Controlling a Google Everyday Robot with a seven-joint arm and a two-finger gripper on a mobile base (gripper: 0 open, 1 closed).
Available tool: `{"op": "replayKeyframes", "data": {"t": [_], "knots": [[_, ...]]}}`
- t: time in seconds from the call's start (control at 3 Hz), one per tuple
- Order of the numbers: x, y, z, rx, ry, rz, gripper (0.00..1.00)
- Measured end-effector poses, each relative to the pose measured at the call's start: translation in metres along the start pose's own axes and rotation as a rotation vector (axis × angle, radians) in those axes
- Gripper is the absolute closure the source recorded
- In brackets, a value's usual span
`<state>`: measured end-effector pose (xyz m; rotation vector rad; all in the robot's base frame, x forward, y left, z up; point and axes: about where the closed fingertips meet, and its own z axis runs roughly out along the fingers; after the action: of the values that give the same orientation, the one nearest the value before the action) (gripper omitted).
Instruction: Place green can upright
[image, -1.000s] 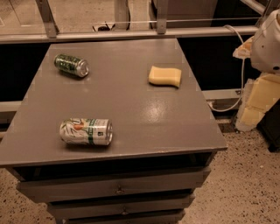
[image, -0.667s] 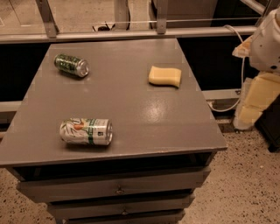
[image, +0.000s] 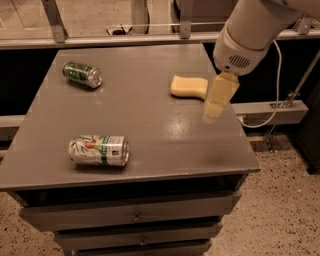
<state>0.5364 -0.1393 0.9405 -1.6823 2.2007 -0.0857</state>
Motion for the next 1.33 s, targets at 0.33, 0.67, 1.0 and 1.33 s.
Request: {"op": "replayKeyframes", "data": {"t": [0.33, 0.67, 1.0, 1.33], "knots": [[-0.069, -0.022, 0.038, -0.004, -0.052, 0.036, 0.00], [-0.076, -0.023, 0.040, -0.002, -0.064, 0.036, 0.00], [-0.116, -0.025, 0.048, 0.008, -0.135, 0.034, 0.00], [-0.166, -0.040, 0.064, -0.010, -0.207, 0.053, 0.00]]}}
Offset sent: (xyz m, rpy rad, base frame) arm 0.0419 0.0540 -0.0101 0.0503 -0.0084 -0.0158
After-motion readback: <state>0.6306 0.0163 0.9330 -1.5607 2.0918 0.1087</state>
